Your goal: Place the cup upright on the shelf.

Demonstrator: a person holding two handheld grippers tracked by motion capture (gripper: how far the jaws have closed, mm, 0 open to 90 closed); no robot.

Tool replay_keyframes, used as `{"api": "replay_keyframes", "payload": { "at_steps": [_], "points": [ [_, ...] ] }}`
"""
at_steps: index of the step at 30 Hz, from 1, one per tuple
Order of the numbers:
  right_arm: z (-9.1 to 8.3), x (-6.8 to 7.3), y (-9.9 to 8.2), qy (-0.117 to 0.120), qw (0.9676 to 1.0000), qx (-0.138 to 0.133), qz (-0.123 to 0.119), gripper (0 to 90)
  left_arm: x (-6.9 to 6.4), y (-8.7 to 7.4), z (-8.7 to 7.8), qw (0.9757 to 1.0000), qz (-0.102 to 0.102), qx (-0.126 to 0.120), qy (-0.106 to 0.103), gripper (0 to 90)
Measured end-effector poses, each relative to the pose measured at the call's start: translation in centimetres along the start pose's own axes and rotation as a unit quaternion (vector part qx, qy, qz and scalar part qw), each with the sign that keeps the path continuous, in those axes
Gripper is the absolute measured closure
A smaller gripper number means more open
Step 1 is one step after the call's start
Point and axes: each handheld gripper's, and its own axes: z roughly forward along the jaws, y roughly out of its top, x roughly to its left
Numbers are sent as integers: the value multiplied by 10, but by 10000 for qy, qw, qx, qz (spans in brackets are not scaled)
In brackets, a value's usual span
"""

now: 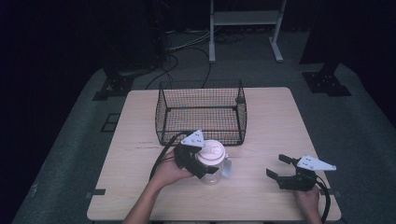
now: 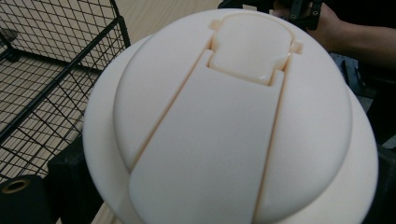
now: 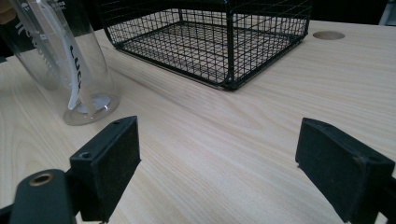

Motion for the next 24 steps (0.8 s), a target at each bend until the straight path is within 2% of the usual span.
{"api": "replay_keyframes", "payload": {
  "at_steps": [7, 14, 24],
  "points": [
    [0, 0, 0, 6, 10000, -9, 3, 128, 0, 3, 0, 10000, -7, 38, -61, 55],
    [0, 0, 0, 9, 10000, -21, -1, 128, -5, 13, 0, 9999, 96, 127, 19, 55],
    [-1, 0, 0, 14, 10000, -17, 21, 128, -3, 27, -4, 9998, 67, 73, 144, 56]
  ]
}}
